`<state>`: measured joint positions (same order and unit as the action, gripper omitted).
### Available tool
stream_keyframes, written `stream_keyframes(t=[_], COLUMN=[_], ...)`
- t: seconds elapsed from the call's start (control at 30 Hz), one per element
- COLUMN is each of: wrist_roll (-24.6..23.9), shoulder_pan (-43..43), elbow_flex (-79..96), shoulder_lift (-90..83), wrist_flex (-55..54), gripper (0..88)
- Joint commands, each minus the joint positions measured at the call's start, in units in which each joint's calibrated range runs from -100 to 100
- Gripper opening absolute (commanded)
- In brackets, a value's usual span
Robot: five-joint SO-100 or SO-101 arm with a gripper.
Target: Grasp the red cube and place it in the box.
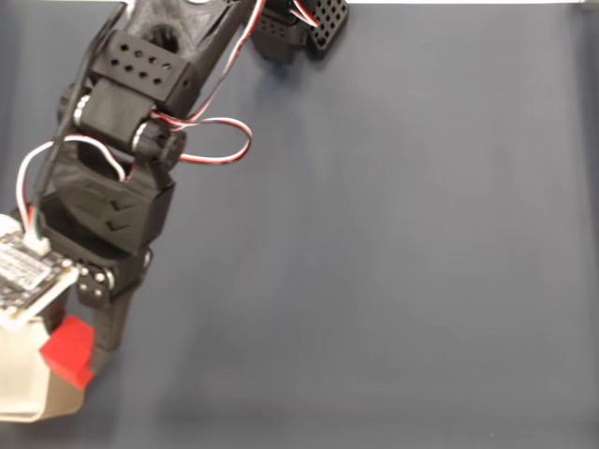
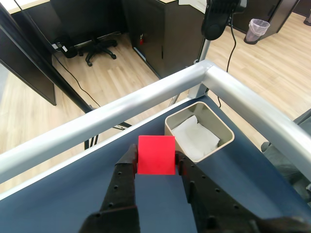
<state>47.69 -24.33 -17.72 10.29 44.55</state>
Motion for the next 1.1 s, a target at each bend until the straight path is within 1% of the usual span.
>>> stream_keyframes(t=[0.0,0.47,1.07], wrist_roll=[-0.39,-0.93,-1.12], shoulder_pan=[-1.38,-5.57,-7.84], elbow_flex=[-5.00,-13.12,-20.96], shoulder_lift=[0.19,7.04,13.97], wrist_flex=[0.20,0.04,-0.12], gripper=[1.0,1.0,1.1])
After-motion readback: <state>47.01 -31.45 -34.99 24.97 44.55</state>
